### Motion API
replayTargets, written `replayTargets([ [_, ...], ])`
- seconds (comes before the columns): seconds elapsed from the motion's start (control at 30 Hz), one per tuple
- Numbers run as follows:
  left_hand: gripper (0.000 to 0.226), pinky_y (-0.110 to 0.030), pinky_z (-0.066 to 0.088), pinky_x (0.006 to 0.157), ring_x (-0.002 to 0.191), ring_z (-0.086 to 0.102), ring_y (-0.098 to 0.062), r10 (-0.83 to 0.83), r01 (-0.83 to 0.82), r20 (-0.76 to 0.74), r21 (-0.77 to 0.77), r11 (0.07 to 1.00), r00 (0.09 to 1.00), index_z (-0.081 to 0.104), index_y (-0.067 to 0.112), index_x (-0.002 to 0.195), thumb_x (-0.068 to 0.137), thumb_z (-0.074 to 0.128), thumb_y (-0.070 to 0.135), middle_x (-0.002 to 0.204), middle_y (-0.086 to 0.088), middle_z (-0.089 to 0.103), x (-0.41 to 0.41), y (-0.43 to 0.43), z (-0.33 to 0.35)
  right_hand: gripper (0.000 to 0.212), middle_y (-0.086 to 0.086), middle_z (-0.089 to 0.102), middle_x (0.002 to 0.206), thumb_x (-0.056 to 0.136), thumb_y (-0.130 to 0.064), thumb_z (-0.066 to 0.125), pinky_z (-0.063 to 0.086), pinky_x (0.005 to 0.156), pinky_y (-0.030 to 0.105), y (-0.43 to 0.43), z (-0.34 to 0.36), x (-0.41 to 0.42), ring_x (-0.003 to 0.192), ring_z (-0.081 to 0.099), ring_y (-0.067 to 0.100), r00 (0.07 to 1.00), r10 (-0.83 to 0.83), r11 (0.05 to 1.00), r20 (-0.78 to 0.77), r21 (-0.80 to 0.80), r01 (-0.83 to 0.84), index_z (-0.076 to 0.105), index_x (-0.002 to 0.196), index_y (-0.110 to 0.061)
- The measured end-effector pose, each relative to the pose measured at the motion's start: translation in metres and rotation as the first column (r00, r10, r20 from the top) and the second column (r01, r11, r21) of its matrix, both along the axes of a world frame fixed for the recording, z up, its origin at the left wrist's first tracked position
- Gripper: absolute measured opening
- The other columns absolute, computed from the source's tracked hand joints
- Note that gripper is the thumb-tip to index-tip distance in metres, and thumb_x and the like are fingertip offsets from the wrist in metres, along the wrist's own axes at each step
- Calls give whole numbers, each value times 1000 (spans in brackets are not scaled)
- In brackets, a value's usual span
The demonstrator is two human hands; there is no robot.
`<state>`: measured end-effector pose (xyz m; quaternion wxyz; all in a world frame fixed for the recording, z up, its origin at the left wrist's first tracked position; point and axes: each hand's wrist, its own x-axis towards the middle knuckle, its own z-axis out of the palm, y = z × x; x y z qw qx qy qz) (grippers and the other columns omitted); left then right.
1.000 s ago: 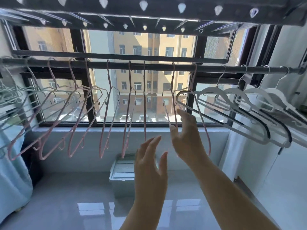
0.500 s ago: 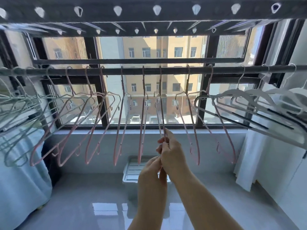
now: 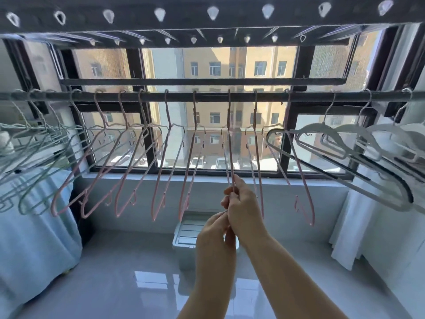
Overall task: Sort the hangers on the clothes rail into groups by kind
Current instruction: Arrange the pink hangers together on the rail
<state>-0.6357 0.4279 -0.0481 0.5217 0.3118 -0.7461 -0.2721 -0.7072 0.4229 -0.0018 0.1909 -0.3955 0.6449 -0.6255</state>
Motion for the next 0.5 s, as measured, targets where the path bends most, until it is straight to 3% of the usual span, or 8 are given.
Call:
replayTargets([
  [0.13,23,-6,38,57,66,54,4,16,-16,9,0,1000,1000,67,13,72,73,61,-10,68,20,55,-5,4,-1,42,-3,50,80,95,-2,32,42,63,12,7,7,-1,68,50,7,999,34,999,-2,26,-34,41,134,-13],
  [0.2,24,-5,39,59,69,55,3,32,-32,28,6,999,999,67,13,75,71,62,-10,72,21,57,-3,8,-3,49,0,53,106,97,-12,38,41,76,9,13,8,1,93,54,10,993,60,994,-99,98,-50,25,143,-13],
  [0.23,27,-3,39,61,72,55,4,59,-59,31,-13,998,998,69,13,80,70,64,-11,76,22,58,0,11,-4,56,5,45,129,97,-18,40,35,93,11,17,7,3,117,47,16,978,52,990,-202,136,-24,15,146,-14],
  [0.27,33,0,39,64,78,54,5,101,-100,17,-51,994,995,69,13,89,68,66,-12,82,20,59,5,12,-5,62,5,26,148,96,-22,41,17,107,12,22,8,7,136,27,18,945,32,989,-324,146,16,6,147,-14],
  [0.33,48,-2,40,76,88,54,0,206,-212,-50,-165,963,977,60,17,107,68,67,-11,97,9,60,19,13,-7,67,-1,0,157,96,-23,40,-17,99,0,30,14,16,144,-4,13,859,-1,997,-512,68,41,-2,148,-14],
  [0.37,51,-8,41,82,93,54,-3,263,-277,-91,-212,937,961,54,18,114,71,67,-7,105,3,60,24,12,-6,66,-3,-1,157,96,-22,39,-21,93,-4,31,18,20,143,-6,10,831,14,999,-556,39,9,-1,148,-14],
  [0.43,51,-23,43,89,104,55,-13,366,-391,-150,-205,897,918,46,15,123,78,63,-2,118,-4,57,35,6,-5,62,-5,6,156,96,-19,39,-9,104,5,26,25,29,143,2,10,843,125,992,-524,68,-104,6,148,-16],
  [0.5,52,-30,44,95,114,53,-21,392,-406,-129,-118,906,911,42,10,130,81,60,1,129,-8,52,42,-3,-5,60,-4,10,155,96,-18,39,7,112,20,13,31,38,143,9,13,882,262,965,-392,126,-231,9,148,-17],
])
